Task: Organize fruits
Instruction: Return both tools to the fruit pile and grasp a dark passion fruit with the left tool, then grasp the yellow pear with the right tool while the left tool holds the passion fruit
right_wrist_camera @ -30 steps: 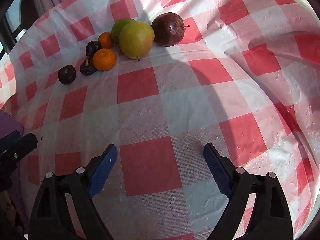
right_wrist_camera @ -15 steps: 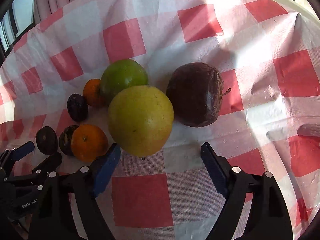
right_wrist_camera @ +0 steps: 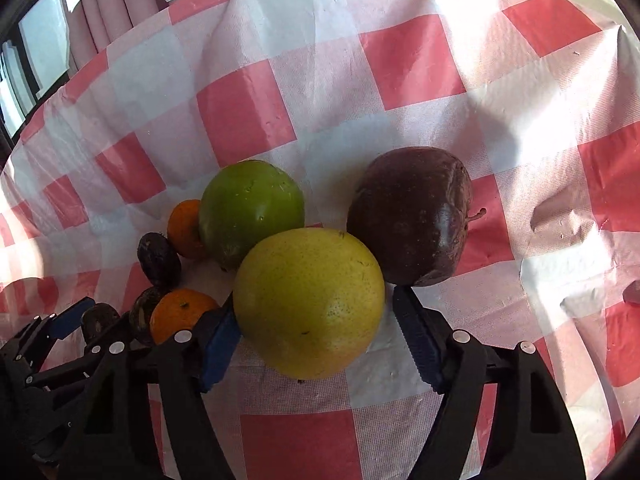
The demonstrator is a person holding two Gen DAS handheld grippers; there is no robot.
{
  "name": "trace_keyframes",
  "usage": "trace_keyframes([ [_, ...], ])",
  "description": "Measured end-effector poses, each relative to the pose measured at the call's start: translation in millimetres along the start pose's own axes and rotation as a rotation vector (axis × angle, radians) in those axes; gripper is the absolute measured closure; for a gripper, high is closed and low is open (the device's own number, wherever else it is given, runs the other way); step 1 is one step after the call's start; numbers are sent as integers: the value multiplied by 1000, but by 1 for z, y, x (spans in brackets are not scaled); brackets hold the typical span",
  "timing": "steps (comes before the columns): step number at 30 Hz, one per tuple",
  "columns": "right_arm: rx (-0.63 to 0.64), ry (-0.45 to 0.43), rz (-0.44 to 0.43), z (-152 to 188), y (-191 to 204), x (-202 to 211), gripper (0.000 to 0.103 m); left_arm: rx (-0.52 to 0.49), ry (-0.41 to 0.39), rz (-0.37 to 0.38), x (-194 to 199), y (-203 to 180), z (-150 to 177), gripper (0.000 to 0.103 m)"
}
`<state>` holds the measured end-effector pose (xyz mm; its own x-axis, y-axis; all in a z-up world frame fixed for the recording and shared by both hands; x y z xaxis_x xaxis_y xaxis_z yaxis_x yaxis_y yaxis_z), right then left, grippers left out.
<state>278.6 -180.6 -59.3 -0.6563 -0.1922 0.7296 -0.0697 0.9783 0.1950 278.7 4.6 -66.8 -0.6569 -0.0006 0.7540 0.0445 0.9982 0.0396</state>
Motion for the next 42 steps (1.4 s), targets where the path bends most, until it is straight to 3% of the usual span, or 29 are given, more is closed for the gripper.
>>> trace_keyframes([
  [3, 44, 6, -10, 6, 4, 8, 46, -9, -8, 3, 8, -8, 6, 62],
  [9, 9, 11, 16, 26, -14, 35, 46, 21, 3, 13, 32, -12, 35, 63],
  [14, -8, 2, 52, 66, -29, 79, 47, -15, -2, 48, 62, -13, 72, 63],
  [19, -21, 16, 142, 104, -37, 111, 48, -32, 10, 63, 85, -15, 101, 63],
  [26, -20, 61, 183, 101, -21, 93, 48, -67, 47, 115, 117, -25, 126, 63],
  [33, -105, 83, 214, 113, -24, 106, 49, -57, 97, 181, 127, -21, 135, 63],
  [42, -167, 101, 180, 132, -13, 136, 55, -90, 187, 247, 147, -27, 157, 63],
])
Point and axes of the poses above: each gripper's, at about its wrist camera, not at the fingertips, and x roughly against the way its jaws point, y to its left, z to its underside, the point moved 8 cm from there along -x, roughly the way its jaws point, and after that the axes turned 4 degrees about -y, right-handed, at the moved point
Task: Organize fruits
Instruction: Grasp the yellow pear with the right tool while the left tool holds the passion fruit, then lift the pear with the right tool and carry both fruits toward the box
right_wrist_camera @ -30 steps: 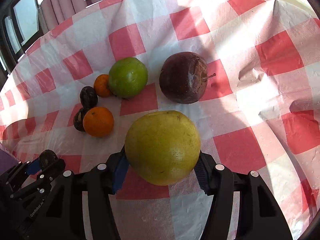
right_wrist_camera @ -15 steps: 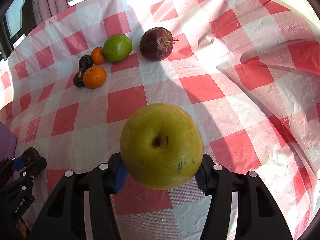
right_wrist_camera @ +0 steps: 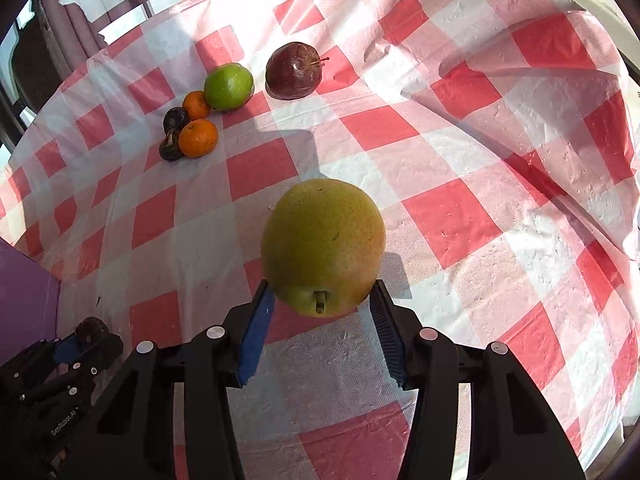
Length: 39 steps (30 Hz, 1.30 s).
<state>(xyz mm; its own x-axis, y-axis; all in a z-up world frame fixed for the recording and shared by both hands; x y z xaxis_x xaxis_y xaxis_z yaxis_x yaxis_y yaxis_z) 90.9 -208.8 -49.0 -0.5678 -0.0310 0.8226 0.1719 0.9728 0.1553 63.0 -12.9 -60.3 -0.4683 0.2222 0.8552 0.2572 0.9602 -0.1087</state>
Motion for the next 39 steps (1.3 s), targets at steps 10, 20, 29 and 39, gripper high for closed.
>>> trace_keyframes([
  [10, 22, 9, 10, -3, 10, -6, 15, -103, 29, 42, 8, -17, 18, 63],
  [20, 237, 16, 4, -47, 56, -64, 40, -95, 2, -13, 7, -19, 22, 63],
  [29, 84, 21, -63, -9, 17, -21, 40, 73, -17, 27, 14, -9, 26, 63],
  [39, 18, 82, -108, 24, -4, 11, 41, 40, 43, 76, 26, -25, 46, 63],
])
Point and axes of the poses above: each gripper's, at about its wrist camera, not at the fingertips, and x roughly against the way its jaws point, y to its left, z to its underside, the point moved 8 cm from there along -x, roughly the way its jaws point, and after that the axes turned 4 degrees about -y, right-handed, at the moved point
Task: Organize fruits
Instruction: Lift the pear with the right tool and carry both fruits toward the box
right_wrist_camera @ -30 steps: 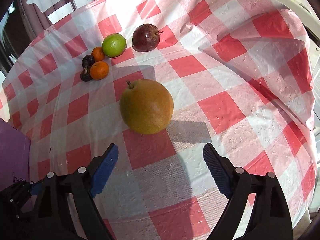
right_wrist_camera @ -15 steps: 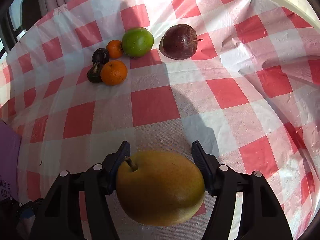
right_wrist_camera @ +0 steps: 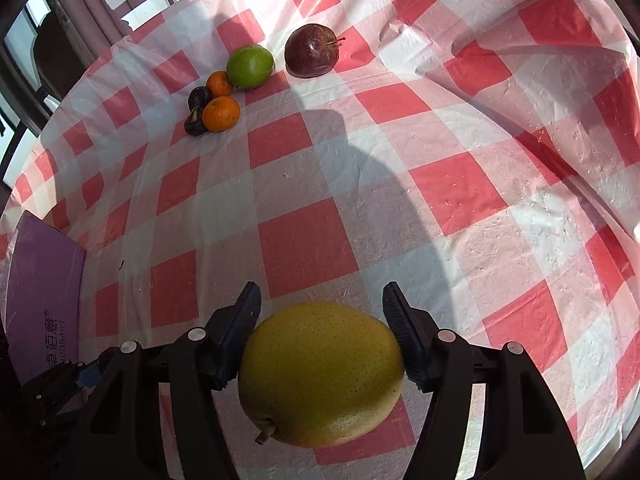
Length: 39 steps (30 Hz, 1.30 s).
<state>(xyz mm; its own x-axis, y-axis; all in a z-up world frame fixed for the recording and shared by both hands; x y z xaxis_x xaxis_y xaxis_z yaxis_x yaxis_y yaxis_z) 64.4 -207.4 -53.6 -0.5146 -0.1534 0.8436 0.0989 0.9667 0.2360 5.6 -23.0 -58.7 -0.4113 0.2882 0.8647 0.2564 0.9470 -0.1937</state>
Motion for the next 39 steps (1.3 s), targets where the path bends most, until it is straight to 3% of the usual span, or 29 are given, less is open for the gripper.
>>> trace_keyframes([
  [5, -33, -11, 4, 8, 3, 14, 49, -89, 9, 13, 12, -12, 0, 63],
  [8, -34, -48, 9, 2, 11, 29, 78, -110, -7, 36, 25, -16, -8, 63],
  [11, -11, -65, 39, -3, 17, 34, 79, -159, 2, 41, 32, -18, -11, 63],
  [12, -8, -53, 34, -2, 18, 31, 74, -173, 12, 38, 31, -17, -9, 63],
  [15, 17, -15, 97, 4, 8, 18, 19, -161, 30, 47, 28, -10, -2, 63],
  [18, 13, 3, 116, 17, -2, 8, 35, -156, 33, 52, 27, -5, 3, 63],
  [22, 30, 4, 130, 33, -11, 5, 46, -146, 41, 49, 25, 1, 5, 63],
  [25, 114, -16, 132, 39, -8, 8, 46, -129, 54, 46, 22, 6, 7, 63],
  [26, 139, -31, 127, 41, -6, 10, 44, -126, 58, 45, 20, 6, 8, 63],
  [28, 138, -60, 65, 44, -5, 11, 23, -125, 67, 44, 18, 7, 10, 63],
  [29, 119, -72, 34, 45, -5, 12, 21, -126, 71, 46, 17, 6, 12, 63],
  [33, 84, -186, 39, 52, -8, 19, 18, -139, 75, 50, 14, 3, 20, 63],
  [39, 12, -236, 44, 48, -20, 30, 18, -185, 59, 31, 13, 4, 27, 63],
])
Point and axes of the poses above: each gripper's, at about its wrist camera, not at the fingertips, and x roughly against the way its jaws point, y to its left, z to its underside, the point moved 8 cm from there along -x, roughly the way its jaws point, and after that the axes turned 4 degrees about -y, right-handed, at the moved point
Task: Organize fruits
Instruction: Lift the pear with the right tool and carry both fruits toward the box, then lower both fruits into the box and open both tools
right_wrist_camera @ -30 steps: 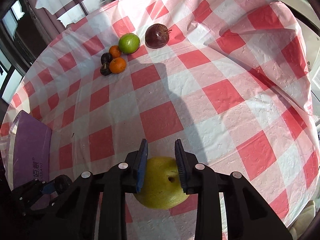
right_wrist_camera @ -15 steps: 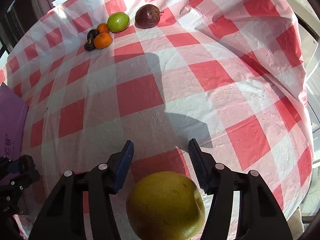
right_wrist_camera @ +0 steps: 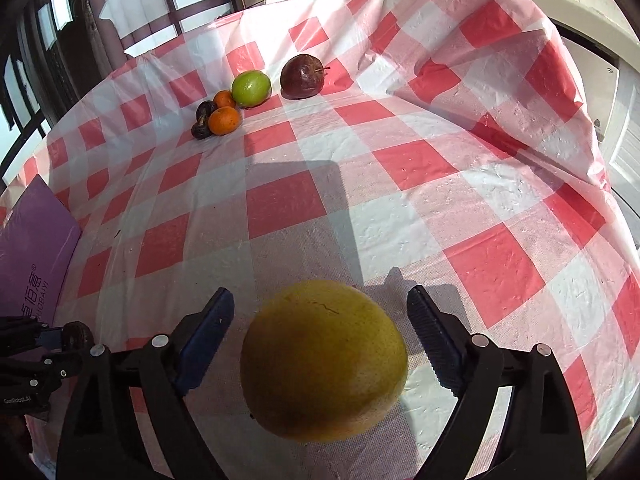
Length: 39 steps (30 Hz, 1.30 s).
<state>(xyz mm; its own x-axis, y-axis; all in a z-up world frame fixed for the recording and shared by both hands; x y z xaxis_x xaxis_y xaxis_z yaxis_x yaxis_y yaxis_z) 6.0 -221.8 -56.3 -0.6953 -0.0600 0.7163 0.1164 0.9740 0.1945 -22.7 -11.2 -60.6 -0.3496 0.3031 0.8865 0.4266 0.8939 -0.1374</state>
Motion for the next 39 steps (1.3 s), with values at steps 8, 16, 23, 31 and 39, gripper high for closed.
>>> trace_keyframes([
  [8, 9, 47, 75, 15, -8, 8, 37, -10, -4, -7, -1, 0, -2, 63],
  [16, -15, 108, 107, 28, -3, 18, 41, 6, -43, 51, 21, -12, -13, 63],
  [23, -23, 95, 35, 12, 29, 45, 41, 40, -170, 92, 69, -10, -44, 63],
  [31, 86, 30, -154, -33, 132, 72, 41, 93, -299, 24, 140, 45, -58, 63],
  [39, 309, 38, -407, -32, 288, 94, 41, 171, -266, -146, 174, 157, -38, 63],
])
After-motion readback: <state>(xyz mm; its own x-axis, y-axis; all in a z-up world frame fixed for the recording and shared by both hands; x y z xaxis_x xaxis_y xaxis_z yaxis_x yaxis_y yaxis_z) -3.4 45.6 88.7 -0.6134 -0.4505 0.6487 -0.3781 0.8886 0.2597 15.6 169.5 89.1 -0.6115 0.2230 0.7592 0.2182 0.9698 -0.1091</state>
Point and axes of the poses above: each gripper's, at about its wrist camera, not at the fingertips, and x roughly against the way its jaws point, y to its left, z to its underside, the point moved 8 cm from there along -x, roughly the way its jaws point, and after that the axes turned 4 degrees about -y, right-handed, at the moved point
